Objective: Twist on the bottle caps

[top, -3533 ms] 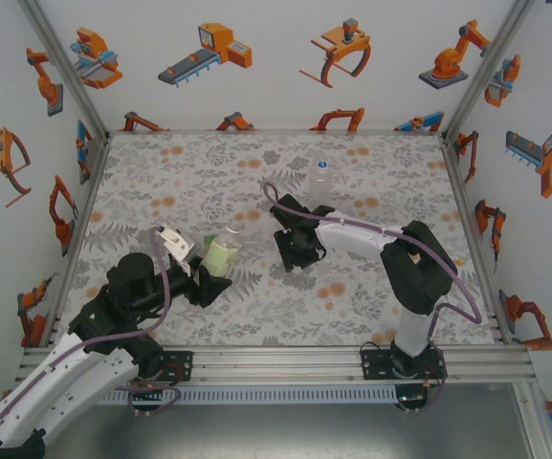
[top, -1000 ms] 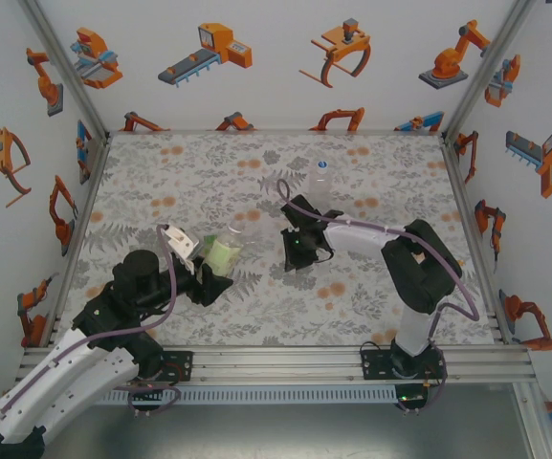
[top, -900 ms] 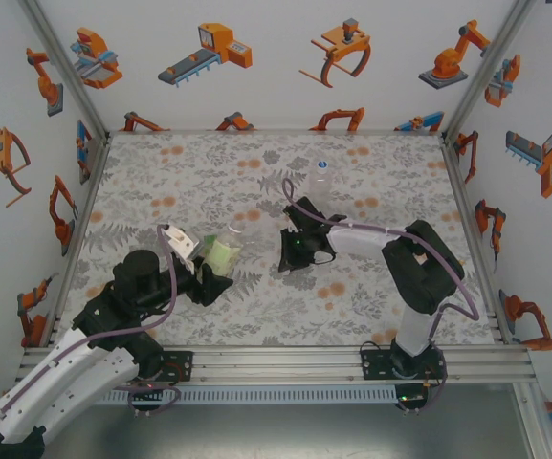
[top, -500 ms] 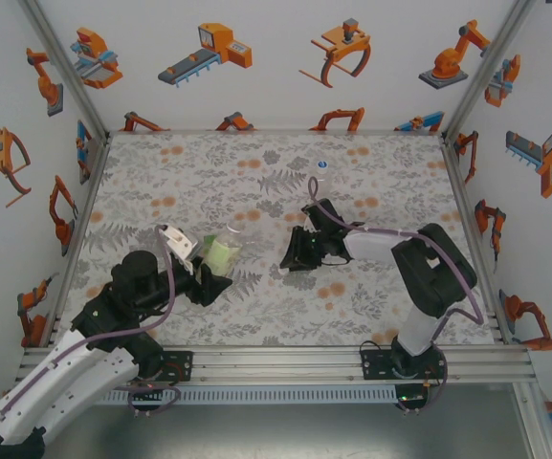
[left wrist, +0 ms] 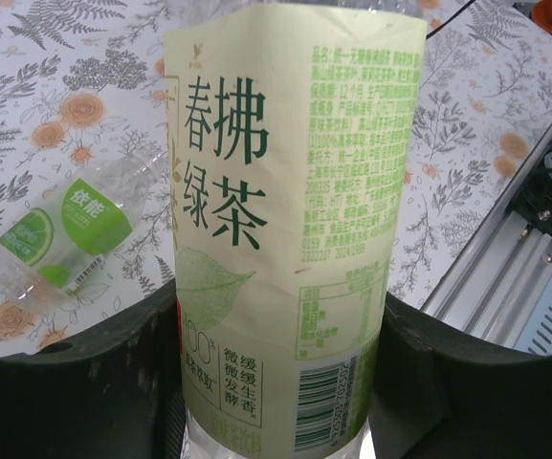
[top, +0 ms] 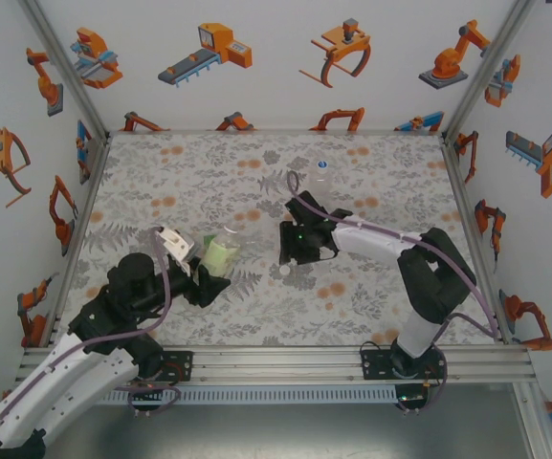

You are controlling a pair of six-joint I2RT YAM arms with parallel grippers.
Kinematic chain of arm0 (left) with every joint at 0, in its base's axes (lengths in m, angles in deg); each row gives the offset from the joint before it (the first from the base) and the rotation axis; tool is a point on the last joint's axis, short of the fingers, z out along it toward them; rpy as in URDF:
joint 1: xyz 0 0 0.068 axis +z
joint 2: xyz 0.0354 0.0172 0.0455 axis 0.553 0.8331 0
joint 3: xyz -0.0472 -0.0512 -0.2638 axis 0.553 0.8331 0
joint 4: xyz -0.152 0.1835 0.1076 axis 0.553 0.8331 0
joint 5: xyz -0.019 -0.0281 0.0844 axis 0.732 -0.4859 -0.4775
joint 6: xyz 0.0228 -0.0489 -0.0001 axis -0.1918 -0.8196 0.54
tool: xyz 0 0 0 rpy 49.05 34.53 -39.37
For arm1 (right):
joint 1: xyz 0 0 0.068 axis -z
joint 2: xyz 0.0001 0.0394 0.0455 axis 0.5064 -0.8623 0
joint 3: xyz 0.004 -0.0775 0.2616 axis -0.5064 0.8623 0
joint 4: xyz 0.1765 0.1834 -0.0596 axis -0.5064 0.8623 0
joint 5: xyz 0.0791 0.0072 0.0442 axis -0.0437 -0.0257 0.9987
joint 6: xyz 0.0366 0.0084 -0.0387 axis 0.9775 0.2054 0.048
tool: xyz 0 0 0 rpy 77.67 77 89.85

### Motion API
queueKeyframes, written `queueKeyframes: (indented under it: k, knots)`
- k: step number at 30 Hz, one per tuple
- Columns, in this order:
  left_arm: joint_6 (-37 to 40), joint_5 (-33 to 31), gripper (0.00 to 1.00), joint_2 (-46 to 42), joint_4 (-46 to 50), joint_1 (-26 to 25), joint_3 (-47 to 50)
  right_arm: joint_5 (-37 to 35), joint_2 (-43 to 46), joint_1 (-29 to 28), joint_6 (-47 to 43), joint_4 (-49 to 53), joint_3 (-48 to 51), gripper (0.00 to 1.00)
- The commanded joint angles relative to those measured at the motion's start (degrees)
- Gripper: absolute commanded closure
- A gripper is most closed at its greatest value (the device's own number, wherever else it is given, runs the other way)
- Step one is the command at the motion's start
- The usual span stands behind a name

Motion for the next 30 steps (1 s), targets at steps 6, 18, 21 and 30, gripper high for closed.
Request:
queueKeyframes:
  k: [6, 18, 21, 30]
  knots:
    - [-1.1, -0.7, 1.00, -1.3, 0.4, 0.4, -1.4, -9.2, -5.8, -5.1, -3.5, 9.1, -7.1, 0.50]
    - [-0.9, -0.6, 1.00, -1.6, 0.5, 0.4, -1.4, -9.1, -10.4, -6.8, -4.6, 8.8, -8.5, 0.57]
    - [-1.0, -0.7, 1.00, -1.9, 0.5, 0.4, -1.3, -9.3, -10.9, -7.0, -4.8, 9.0, -8.8, 0.58]
    - [-0.9, -1.0, 1.00, -2.5, 1.0, 0.4, -1.1, -9.0, -11.3, -7.1, -5.2, 9.5, -9.1, 0.68]
